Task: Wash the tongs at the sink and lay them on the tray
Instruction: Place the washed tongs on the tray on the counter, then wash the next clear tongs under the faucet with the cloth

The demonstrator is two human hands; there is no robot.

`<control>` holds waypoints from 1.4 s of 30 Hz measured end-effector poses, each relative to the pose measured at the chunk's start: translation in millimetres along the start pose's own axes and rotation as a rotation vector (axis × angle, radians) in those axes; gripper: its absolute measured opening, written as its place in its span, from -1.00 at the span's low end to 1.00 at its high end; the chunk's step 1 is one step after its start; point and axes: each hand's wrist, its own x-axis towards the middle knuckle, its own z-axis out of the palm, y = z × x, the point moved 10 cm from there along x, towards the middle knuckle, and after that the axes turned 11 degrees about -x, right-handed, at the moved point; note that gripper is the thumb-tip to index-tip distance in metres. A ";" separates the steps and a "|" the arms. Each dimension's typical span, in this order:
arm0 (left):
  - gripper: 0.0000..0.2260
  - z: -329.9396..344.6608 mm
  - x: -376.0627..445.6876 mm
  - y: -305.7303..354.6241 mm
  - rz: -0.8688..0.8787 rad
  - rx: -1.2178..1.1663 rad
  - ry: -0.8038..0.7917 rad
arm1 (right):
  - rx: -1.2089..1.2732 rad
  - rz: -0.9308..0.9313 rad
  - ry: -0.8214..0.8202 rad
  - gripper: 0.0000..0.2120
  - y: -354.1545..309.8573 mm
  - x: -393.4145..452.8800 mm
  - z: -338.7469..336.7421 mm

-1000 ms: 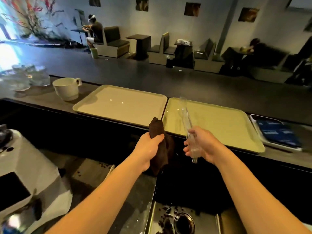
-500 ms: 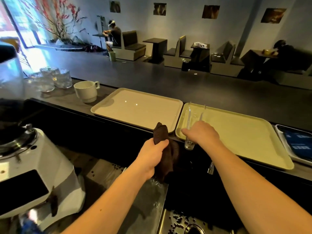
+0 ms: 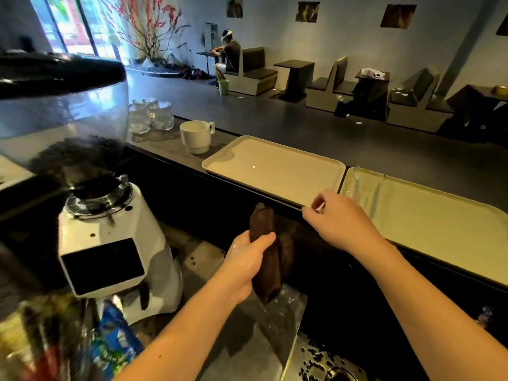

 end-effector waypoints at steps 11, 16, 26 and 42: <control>-0.84 -183.8 -91.8 -8.1 -0.020 -0.174 0.337 | 0.462 -0.391 -0.356 -0.96 -196.8 -90.5 114.4; -0.88 -282.9 -151.1 -11.4 0.017 -0.162 0.428 | 0.456 -0.473 -0.499 -0.93 -285.1 -131.5 181.1; -0.79 -430.3 -208.9 -49.3 -0.108 -0.136 0.846 | 0.199 -0.607 -0.707 -0.81 -389.1 -179.7 312.6; -0.77 -497.2 -225.4 -93.3 -0.151 -0.453 1.069 | -0.093 -0.370 -0.736 -0.51 -415.4 -217.5 412.2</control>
